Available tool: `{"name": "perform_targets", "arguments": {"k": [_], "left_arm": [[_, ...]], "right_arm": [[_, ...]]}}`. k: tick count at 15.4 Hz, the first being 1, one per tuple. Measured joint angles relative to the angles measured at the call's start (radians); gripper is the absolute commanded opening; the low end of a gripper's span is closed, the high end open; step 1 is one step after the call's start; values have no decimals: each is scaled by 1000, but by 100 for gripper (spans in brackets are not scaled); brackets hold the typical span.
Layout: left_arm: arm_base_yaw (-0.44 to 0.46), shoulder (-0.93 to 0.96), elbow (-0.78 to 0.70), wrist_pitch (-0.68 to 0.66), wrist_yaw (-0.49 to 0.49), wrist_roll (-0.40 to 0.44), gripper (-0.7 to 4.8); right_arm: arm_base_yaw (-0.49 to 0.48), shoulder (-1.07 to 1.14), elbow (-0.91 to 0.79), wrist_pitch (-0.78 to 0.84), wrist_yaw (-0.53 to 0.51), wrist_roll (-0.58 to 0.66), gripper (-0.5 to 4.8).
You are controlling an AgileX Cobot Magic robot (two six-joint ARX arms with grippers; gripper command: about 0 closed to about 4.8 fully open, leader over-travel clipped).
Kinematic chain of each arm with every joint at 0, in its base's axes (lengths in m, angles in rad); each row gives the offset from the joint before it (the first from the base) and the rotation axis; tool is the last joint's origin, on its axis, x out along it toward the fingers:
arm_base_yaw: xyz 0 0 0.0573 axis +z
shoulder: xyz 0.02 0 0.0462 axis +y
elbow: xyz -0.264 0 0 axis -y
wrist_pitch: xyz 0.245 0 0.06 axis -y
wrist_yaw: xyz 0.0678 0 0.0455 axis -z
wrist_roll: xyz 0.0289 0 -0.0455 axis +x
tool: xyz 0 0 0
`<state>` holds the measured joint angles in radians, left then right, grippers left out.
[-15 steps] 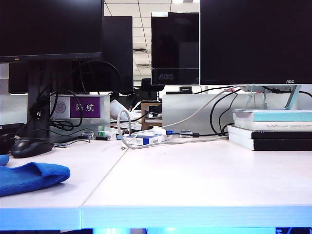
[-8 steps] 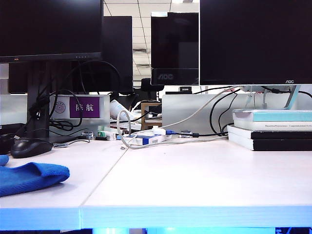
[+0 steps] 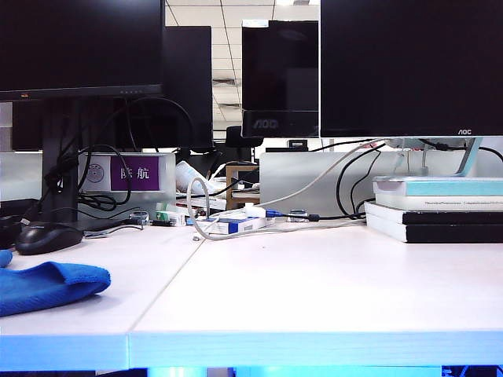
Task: Wipe the table from right to left using the rag.
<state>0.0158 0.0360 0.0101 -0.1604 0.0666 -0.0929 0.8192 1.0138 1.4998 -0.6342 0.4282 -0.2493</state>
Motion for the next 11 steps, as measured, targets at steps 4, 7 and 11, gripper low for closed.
{"name": "perform_targets", "arguments": {"k": [4,7,11], "left_arm": [[0,0,0,0,0,0,-5],[0,0,0,0,-2,0,-5],[0,0,0,0,-3,3,-5]], "right_arm": [[-402,-175,-299,34,-351,141,-5],[-514,-316,-513,138,-415,150,-5],[-650,-599,-870,227,-573,153,-5]]}}
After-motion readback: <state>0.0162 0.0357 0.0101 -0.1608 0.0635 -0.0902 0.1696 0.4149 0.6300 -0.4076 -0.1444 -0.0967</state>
